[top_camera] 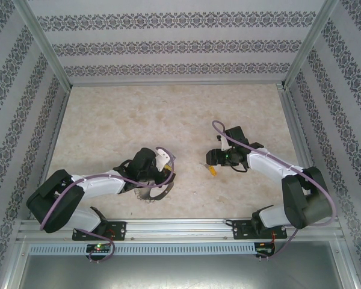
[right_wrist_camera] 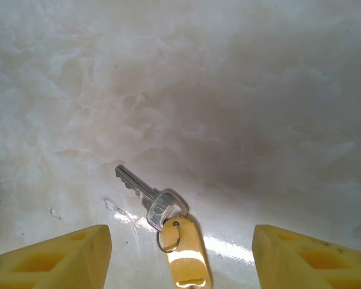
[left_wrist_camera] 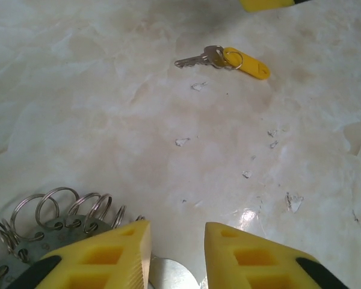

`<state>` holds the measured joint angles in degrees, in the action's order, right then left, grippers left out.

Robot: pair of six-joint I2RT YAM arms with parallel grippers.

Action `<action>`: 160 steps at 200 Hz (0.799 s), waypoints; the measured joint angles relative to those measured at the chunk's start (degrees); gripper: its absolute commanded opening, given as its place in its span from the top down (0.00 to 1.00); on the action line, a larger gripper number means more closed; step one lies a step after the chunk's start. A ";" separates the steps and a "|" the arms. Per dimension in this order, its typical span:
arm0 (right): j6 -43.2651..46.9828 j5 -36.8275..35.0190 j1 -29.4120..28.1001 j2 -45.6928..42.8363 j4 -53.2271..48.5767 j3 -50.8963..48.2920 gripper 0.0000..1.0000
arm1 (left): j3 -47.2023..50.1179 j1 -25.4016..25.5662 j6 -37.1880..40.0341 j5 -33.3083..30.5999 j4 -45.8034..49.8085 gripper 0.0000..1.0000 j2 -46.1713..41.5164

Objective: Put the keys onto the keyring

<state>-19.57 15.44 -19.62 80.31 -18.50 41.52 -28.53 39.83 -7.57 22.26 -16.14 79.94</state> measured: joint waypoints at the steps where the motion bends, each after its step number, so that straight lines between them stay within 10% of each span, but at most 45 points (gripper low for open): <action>1: 0.00 0.00 0.00 0.00 0.00 0.00 0.36 | 0.00 0.00 0.07 0.00 0.00 0.67 0.02; 160: 0.02 0.02 -0.02 0.00 0.33 0.09 0.36 | 0.50 0.24 4.42 -1.75 2.27 0.80 5.35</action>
<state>-19.55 15.46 -19.64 80.31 -18.17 41.60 -28.03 40.07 -3.16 20.51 -13.87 85.30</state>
